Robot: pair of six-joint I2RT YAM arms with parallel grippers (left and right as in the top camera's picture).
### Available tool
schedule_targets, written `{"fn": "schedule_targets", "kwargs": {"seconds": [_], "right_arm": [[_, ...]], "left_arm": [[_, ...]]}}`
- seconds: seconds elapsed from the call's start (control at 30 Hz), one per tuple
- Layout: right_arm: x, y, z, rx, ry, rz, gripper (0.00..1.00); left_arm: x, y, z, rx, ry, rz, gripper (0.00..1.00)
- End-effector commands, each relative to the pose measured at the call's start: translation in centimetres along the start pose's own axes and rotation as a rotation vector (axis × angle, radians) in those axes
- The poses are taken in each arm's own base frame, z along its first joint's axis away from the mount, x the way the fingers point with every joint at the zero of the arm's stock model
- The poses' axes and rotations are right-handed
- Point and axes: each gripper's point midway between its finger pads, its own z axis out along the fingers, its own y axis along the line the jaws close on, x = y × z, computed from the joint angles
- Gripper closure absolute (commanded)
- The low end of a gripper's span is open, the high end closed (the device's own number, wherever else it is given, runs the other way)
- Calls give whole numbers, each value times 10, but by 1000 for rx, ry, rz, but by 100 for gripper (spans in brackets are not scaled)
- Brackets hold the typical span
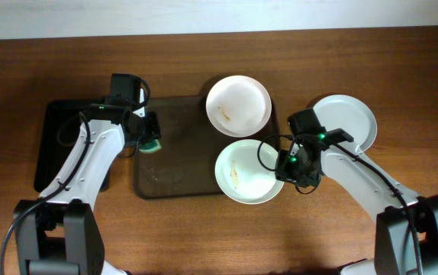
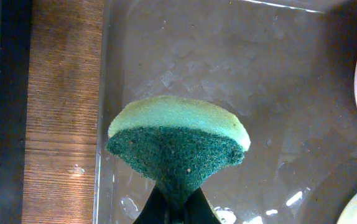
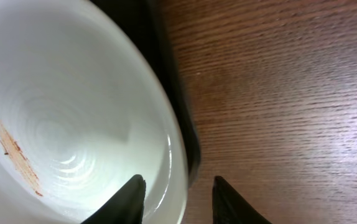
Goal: Clean dirty plates on tray and stack at the side
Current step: 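Grasp the lower white plate rim with the right gripper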
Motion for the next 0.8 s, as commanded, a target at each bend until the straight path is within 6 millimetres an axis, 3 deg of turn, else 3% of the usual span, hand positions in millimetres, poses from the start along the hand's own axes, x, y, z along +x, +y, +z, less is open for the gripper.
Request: {"fn": "schedule_targets", "kwargs": {"seconds": [0.0, 0.07, 0.1, 0.23, 0.33, 0.5, 0.57, 0.63, 0.67, 0.7, 0.73, 0.77], "right_arm": [[6, 3, 12, 36, 14, -30, 75], [8, 2, 17, 47, 28, -34, 96], [11, 5, 17, 35, 38, -38, 96], [34, 52, 18, -130, 117, -94, 96], [23, 74, 12, -144, 53, -86, 96], [-15, 133, 11, -223, -237, 29, 96], [-7, 162, 12, -240, -329, -7, 96], [-2, 167, 12, -203, -400, -14, 96], [1, 172, 11, -214, -403, -27, 95], [1, 172, 12, -213, -403, -32, 72], [1, 172, 11, -209, -407, -57, 65], [-2, 178, 9, -212, -431, -149, 64]], "left_arm": [[-3, -3, -5, 16, -14, -6, 99], [-3, -3, -5, 16, -13, -6, 99], [-3, -3, -5, 16, -13, -6, 99], [-3, -3, -5, 16, -14, -6, 99], [-3, -3, -5, 16, -13, -6, 100], [-1, -2, -5, 13, -7, -6, 99], [0, -2, -5, 12, 0, -6, 99], [1, -2, -5, 11, 4, -6, 99], [1, -2, -5, 10, 4, -6, 99], [1, -2, -5, 11, 4, -6, 99], [1, -2, -5, 10, 4, -6, 99], [1, -2, -5, 10, 4, -6, 99]]}}
